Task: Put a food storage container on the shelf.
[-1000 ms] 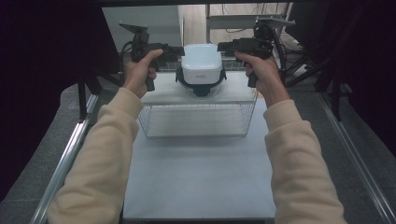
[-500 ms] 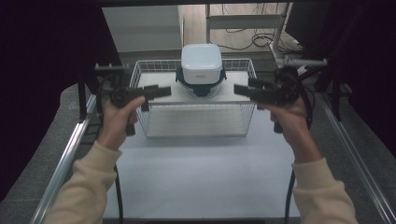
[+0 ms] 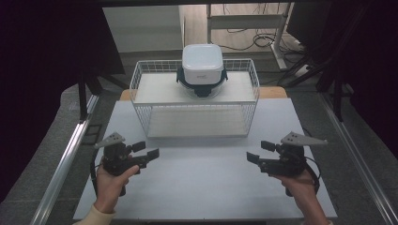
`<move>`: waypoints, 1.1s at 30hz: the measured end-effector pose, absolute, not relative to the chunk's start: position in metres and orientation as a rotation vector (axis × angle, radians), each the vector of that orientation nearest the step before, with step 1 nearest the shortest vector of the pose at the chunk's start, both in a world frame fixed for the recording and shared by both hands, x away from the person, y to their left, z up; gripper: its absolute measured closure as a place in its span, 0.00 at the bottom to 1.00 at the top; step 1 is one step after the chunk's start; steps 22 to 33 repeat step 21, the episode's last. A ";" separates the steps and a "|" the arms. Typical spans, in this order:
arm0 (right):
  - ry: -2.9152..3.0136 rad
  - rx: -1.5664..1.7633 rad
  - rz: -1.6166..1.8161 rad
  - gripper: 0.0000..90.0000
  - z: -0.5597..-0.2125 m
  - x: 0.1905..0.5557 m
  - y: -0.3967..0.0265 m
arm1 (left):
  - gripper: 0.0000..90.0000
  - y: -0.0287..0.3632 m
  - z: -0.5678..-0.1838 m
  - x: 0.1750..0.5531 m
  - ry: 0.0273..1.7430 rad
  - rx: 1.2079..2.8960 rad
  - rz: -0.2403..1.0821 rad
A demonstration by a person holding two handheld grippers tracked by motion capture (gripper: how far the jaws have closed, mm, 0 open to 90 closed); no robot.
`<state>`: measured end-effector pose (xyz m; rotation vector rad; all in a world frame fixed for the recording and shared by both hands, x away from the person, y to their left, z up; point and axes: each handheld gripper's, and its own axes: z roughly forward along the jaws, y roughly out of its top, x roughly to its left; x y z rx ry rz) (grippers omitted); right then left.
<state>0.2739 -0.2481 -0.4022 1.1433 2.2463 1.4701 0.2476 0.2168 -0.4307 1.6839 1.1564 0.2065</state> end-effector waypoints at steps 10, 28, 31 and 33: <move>2.312 1.194 1.365 0.24 -0.444 0.267 -0.246 | 0.28 0.211 -0.467 0.242 1.175 1.750 0.185; 2.298 1.177 1.402 0.21 -0.441 0.262 -0.253 | 0.23 0.207 -0.464 0.240 1.176 1.788 0.166; 2.298 1.177 1.402 0.21 -0.441 0.262 -0.253 | 0.23 0.207 -0.464 0.240 1.176 1.788 0.166; 2.298 1.177 1.402 0.21 -0.441 0.262 -0.253 | 0.23 0.207 -0.464 0.240 1.176 1.788 0.166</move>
